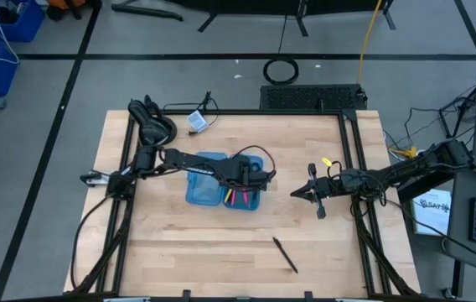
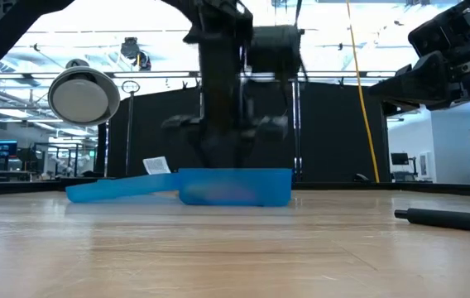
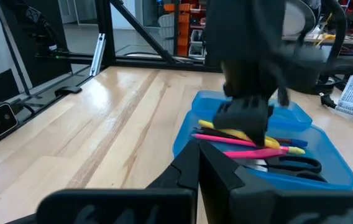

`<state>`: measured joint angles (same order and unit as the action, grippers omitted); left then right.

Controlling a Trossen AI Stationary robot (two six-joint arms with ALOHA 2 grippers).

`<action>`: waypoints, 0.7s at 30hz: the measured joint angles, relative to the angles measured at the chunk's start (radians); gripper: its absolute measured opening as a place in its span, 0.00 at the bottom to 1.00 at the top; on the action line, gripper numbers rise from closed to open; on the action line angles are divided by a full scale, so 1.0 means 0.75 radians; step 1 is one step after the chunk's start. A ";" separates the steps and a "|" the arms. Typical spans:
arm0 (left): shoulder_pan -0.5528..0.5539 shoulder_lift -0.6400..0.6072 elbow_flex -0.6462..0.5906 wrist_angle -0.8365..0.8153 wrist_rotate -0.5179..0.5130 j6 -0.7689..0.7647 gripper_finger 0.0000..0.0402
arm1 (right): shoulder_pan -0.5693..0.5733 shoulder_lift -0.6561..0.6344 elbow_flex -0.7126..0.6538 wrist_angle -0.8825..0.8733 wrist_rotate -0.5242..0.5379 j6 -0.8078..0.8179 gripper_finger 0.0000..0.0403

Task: Pick & place school supplies into a supply box
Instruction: Put the black pen into the blue supply box

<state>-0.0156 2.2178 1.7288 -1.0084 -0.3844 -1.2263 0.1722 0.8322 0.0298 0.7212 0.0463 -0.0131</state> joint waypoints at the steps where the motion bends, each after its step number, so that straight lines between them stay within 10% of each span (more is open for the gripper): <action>1: -0.002 -0.004 0.024 -0.003 -0.001 0.034 0.45 | 0.000 0.000 0.000 -0.001 0.000 0.000 0.00; 12: -0.301 -0.210 0.425 -0.562 -0.297 0.357 0.37 | 0.000 0.001 0.000 -0.064 -0.018 -0.002 0.00; 21: -0.762 -0.539 0.002 -0.227 -0.453 0.533 0.05 | 0.000 0.002 0.000 -0.097 -0.104 0.006 0.00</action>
<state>-0.5867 1.8134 1.7303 -1.1787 -0.7242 -0.8268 0.1722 0.8333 0.0297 0.6482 -0.0315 -0.0086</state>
